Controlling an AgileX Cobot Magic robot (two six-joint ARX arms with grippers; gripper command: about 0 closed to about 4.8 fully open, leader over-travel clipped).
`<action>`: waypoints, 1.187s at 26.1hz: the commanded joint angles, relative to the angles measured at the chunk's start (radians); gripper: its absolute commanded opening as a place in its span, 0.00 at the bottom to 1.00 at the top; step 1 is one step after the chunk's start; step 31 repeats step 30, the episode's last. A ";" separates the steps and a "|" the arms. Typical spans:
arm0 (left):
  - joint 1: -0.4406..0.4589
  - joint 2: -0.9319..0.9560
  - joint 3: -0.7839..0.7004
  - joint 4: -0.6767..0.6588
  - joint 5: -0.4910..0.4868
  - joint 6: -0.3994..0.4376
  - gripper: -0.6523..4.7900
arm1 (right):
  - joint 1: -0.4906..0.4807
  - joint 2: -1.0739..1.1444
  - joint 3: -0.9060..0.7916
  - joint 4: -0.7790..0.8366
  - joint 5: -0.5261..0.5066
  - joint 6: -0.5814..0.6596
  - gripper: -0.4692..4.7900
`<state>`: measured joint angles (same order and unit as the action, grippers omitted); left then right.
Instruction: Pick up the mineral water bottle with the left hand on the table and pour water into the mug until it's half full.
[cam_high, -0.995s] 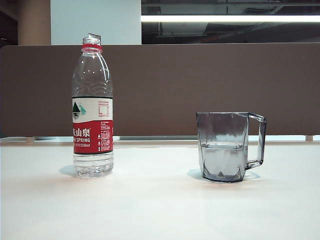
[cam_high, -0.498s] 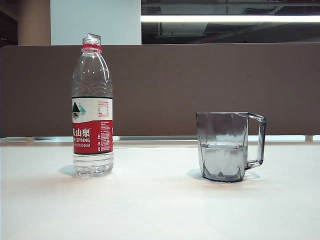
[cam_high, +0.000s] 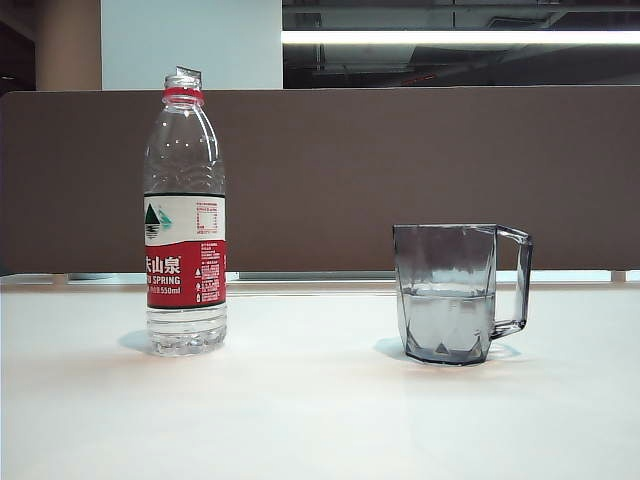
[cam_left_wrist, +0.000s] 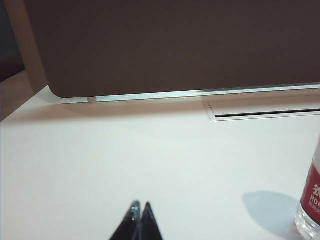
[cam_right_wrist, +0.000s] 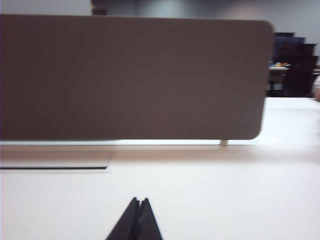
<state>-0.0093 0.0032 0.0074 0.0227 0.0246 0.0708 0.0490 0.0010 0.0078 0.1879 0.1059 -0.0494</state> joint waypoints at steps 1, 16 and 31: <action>0.001 0.001 0.003 0.009 0.002 0.000 0.11 | 0.021 0.000 -0.008 -0.047 0.007 0.012 0.09; 0.001 0.001 0.003 0.009 0.002 0.000 0.11 | 0.023 0.000 -0.008 -0.080 0.007 0.050 0.09; 0.001 0.000 0.003 0.009 0.002 0.000 0.11 | 0.023 0.000 -0.008 -0.080 0.007 0.050 0.09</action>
